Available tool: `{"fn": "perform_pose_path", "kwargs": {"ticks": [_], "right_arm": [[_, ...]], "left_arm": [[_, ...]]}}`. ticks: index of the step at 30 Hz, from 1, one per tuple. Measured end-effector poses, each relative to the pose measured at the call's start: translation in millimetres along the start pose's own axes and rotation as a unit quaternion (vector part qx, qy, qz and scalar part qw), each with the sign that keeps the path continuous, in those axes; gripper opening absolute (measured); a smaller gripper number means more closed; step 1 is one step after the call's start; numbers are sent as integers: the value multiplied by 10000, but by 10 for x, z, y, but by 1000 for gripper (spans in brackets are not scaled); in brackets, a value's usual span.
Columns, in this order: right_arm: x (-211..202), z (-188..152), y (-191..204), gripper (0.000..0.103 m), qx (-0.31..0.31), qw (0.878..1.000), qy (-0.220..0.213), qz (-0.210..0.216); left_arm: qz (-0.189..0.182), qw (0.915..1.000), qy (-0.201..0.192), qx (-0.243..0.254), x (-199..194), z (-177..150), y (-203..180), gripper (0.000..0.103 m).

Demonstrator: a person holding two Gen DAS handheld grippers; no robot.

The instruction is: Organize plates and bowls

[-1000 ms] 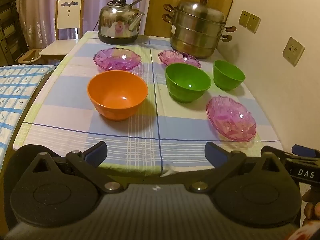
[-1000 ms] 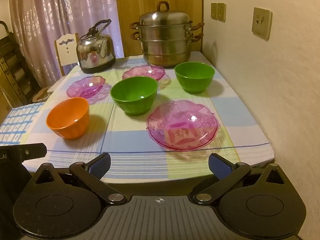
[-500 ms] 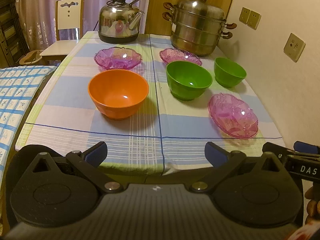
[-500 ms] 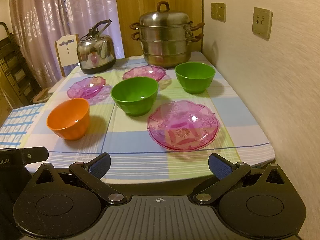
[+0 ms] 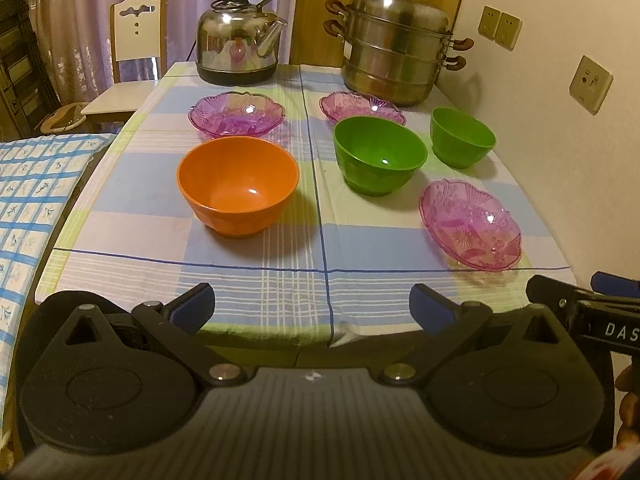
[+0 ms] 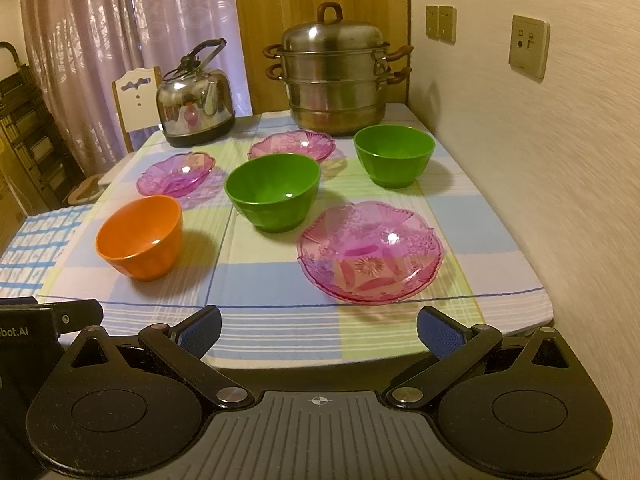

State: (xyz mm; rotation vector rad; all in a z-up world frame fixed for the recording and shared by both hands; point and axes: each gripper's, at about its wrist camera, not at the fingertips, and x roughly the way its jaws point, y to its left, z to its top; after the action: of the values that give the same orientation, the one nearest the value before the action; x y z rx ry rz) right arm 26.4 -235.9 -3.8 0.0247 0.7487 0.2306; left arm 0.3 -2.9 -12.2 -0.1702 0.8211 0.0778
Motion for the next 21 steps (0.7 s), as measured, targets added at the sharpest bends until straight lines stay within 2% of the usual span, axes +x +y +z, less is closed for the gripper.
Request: {"fn": "perform_pose_path", "kwargs": {"ticks": [21], "right_arm": [[13,24,28,103,-8,10000,6,20]], "left_arm": [[18,10000,48,73,0,34,-53,103]]}}
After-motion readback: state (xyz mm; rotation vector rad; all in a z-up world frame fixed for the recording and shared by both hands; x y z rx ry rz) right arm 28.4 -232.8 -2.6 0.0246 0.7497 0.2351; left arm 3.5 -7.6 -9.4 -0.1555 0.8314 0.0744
